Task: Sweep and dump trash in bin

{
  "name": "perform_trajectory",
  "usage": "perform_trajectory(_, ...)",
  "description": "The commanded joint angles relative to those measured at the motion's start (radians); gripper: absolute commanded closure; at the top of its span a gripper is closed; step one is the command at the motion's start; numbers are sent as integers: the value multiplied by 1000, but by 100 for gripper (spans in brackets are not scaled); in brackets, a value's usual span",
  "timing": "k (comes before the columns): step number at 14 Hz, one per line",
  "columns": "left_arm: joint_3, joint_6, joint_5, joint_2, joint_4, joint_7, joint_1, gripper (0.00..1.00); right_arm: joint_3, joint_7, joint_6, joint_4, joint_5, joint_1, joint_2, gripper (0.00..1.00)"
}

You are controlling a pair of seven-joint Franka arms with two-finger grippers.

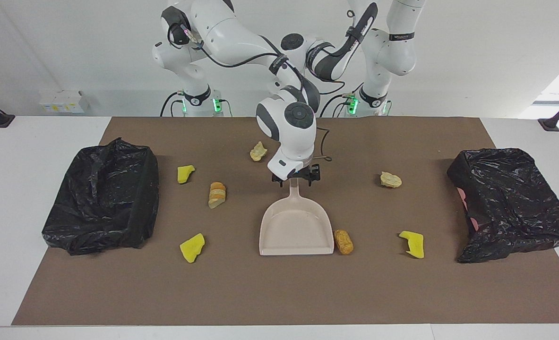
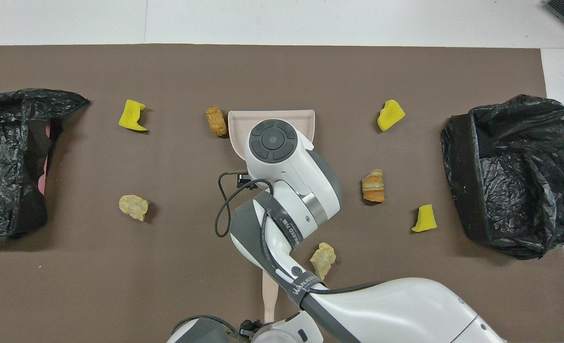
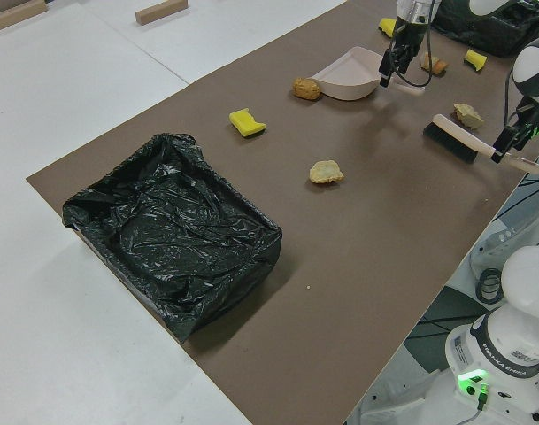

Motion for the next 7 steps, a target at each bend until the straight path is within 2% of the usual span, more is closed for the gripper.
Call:
perform_trajectory(1, 18, 21, -8, -27, -33, -20, -24, 72, 2, -26, 30, -63, 7, -6, -45, 19)
perform_trajectory(2, 18, 15, -9, -25, -33, -15, -19, 86, 2, -28, 43, -65, 12, -6, -45, 32)
perform_trajectory(3, 19, 11, -12, -22, -30, -8, -12, 100, 2, -26, 41, -65, 14, -6, -45, 40)
perform_trajectory(5, 22, 7, -12, -16, -23, -6, 4, 100, 2, -28, 43, -69, 17, -14, -45, 58)
perform_trajectory(7, 22, -18, -12, -25, -15, -17, 34, 100, 2, -23, 43, -86, 21, -15, -49, 71)
